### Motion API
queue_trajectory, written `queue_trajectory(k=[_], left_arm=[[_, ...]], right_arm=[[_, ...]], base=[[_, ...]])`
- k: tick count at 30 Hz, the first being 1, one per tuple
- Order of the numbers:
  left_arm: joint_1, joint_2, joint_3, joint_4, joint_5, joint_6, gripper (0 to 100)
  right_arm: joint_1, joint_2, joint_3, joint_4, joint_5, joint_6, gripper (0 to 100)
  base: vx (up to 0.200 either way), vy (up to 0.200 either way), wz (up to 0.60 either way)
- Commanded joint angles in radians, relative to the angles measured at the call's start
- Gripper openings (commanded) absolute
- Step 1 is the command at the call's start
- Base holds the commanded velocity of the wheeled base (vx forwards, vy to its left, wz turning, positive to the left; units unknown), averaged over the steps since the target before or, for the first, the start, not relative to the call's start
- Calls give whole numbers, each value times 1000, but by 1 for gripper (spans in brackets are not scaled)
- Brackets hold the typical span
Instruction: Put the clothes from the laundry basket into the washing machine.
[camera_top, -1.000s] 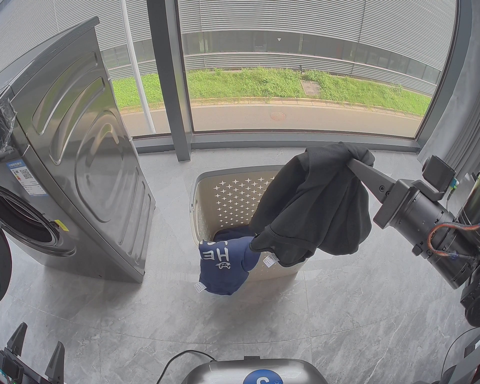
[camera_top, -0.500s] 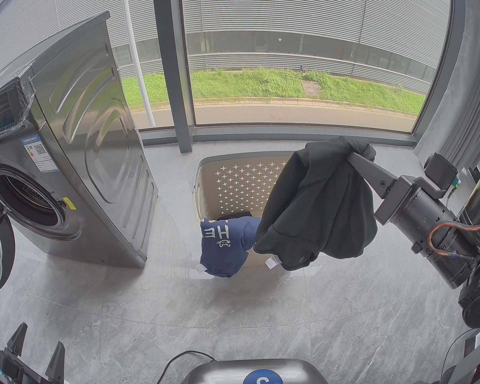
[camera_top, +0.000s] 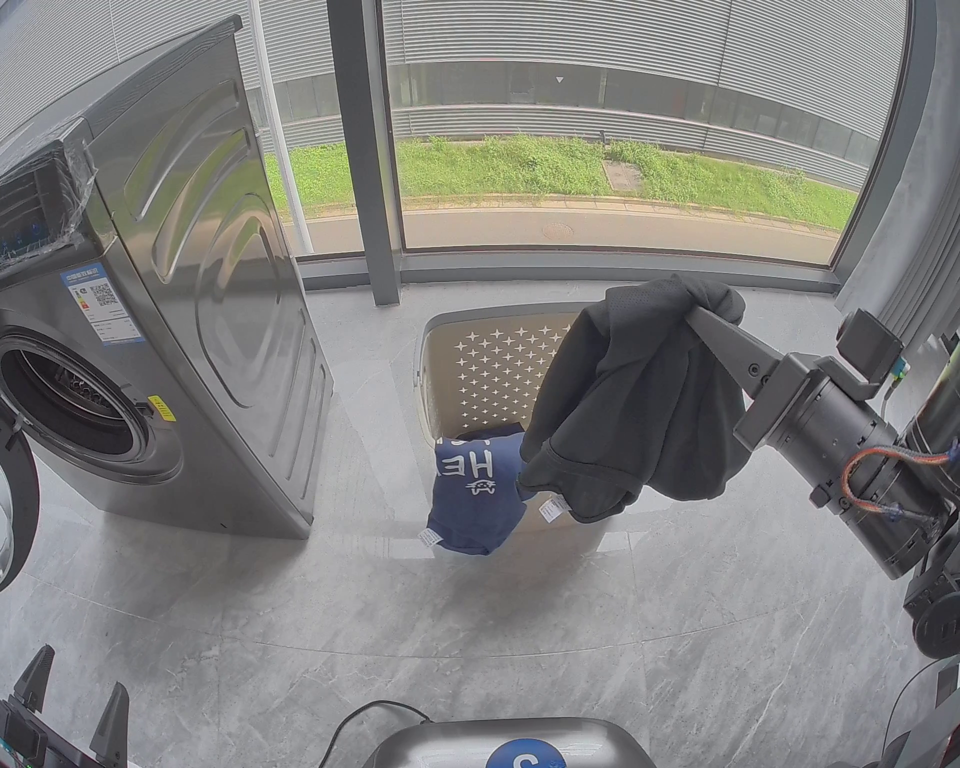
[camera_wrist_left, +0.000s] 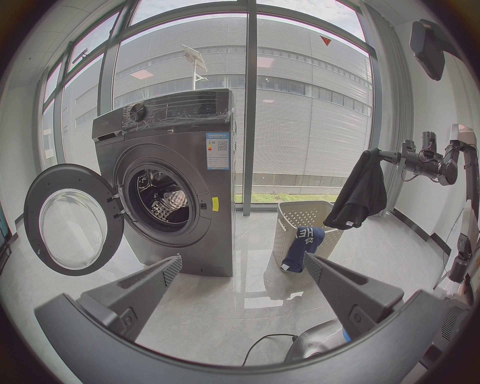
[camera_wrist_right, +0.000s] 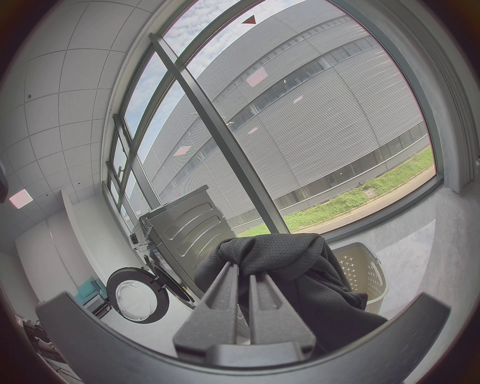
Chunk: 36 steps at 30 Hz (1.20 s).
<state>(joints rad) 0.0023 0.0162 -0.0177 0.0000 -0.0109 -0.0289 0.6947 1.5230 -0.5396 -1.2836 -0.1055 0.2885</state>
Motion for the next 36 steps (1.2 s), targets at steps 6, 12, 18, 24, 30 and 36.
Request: queue_trajectory(k=[6, 12, 18, 24, 30, 36], left_arm=[[1, -12, 15, 0, 0, 0, 100], [1, -12, 15, 0, 0, 0, 100], [1, -12, 15, 0, 0, 0, 100], [1, -12, 15, 0, 0, 0, 100], [1, -12, 15, 0, 0, 1, 100], [1, -12, 15, 0, -1, 3, 100]], right_arm=[[2, 3, 1, -2, 1, 0, 0], [2, 3, 1, -3, 1, -2, 0], [0, 2, 1, -3, 1, -3, 0], [0, 0, 3, -3, 0, -3, 0], [0, 0, 3, -3, 0, -3, 0], [0, 0, 6, -3, 0, -2, 0]], base=[[0, 200, 0], [0, 200, 0], [0, 200, 0], [0, 200, 0], [0, 133, 0], [-67, 0, 0]])
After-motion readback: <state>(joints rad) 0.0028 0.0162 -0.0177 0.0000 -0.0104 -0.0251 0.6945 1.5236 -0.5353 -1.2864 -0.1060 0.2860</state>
